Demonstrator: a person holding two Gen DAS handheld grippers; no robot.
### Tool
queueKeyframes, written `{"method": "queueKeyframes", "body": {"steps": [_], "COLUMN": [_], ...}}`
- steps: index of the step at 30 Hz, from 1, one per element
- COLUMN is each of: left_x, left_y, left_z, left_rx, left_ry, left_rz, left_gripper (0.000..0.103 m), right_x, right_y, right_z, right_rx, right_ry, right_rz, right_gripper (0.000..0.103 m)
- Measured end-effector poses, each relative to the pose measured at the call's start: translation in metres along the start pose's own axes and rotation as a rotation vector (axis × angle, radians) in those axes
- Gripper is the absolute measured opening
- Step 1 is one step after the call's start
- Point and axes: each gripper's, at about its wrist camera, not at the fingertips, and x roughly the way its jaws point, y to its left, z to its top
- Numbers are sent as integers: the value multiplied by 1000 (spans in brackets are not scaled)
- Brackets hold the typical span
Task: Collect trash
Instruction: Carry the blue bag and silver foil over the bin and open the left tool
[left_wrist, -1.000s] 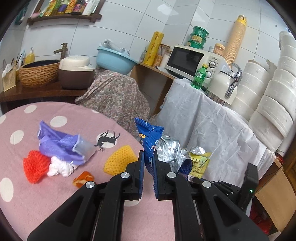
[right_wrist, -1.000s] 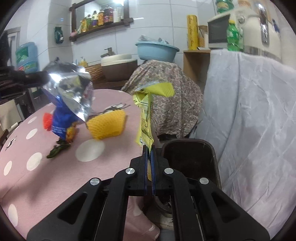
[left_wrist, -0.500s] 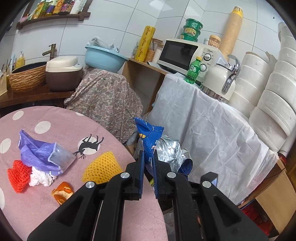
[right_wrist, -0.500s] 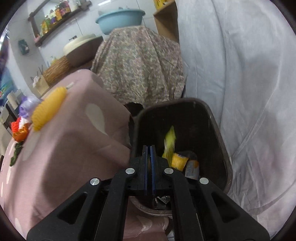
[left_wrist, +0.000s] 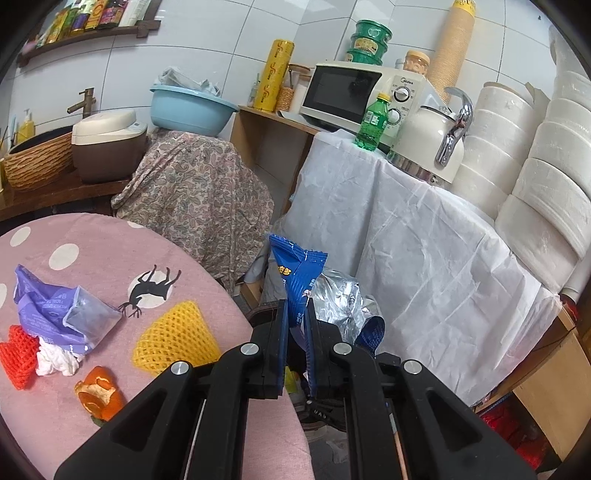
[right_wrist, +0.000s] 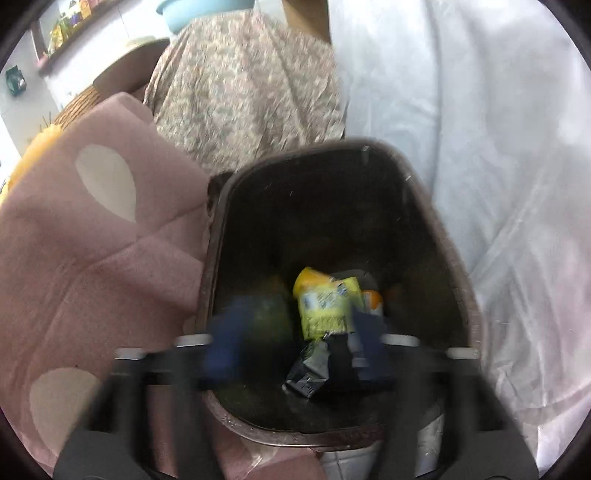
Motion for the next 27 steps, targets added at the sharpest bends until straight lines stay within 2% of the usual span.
{"method": "queueKeyframes", "body": {"steps": [3, 11, 17, 27], "left_x": [5, 30, 52, 96], "left_y": [-6, -27, -45, -68], "left_z": [1, 1, -1, -3], "left_rx": [12, 32, 66, 94], "left_ry": [7, 56, 91, 167], "left_rz": [-4, -32, -40, -52], "left_gripper": [9, 9, 9, 9], "right_x": [-15, -65, -105, -146], "right_y": [0, -5, -8, -9], "right_z": [-2, -10, -25, -52], "right_rx": [-3, -3, -28, 6], "right_ry": [-31, -115, -182, -245], "right_rz": [19, 4, -66, -79], "right_gripper": [77, 78, 86, 90]}}
